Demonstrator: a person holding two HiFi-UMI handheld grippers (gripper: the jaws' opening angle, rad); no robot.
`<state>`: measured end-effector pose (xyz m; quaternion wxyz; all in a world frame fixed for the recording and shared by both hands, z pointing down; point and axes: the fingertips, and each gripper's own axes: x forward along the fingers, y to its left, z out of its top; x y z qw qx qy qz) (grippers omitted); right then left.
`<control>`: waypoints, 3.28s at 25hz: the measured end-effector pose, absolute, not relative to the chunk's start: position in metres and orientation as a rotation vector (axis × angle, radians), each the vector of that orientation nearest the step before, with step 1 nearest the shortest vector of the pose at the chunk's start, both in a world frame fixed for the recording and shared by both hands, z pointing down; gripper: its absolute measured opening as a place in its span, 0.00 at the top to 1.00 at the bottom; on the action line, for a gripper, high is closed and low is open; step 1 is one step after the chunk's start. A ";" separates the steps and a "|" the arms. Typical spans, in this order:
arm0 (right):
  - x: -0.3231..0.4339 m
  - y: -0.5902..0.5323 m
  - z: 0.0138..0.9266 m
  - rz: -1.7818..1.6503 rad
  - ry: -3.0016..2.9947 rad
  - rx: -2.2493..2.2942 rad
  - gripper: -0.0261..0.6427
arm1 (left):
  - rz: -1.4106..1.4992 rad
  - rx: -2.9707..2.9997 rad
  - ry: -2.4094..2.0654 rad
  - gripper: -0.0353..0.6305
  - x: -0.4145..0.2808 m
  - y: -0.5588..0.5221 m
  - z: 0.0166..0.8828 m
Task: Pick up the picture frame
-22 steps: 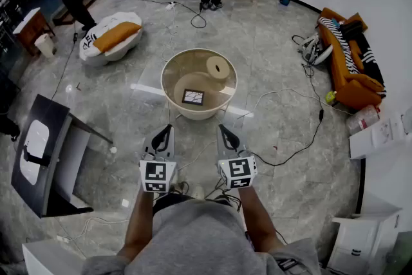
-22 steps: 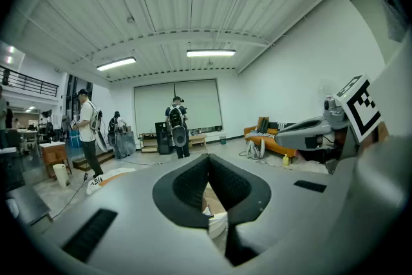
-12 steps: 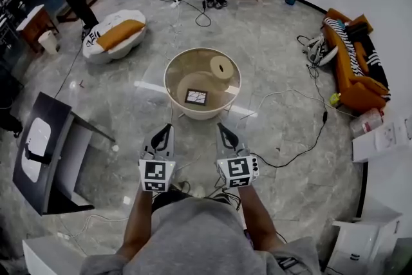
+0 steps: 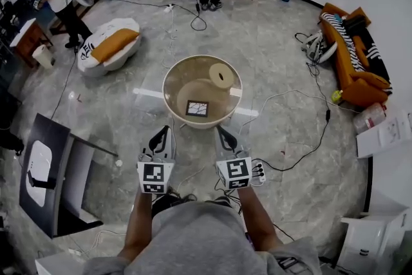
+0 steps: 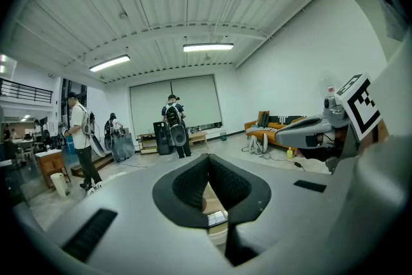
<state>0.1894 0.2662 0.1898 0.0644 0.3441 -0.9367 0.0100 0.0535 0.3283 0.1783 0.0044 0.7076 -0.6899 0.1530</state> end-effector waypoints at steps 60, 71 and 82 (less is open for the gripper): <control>0.025 0.002 0.526 0.640 -2.199 1.492 0.96 | 0.779 2.349 -1.300 0.92 -0.122 -0.013 0.531; 0.041 -0.025 0.625 0.727 -2.190 1.429 0.96 | 0.806 2.254 -1.306 0.92 -0.105 -0.037 0.629; 0.046 -0.042 0.703 0.772 -2.178 1.394 0.96 | 0.805 2.201 -1.262 0.92 -0.095 -0.050 0.722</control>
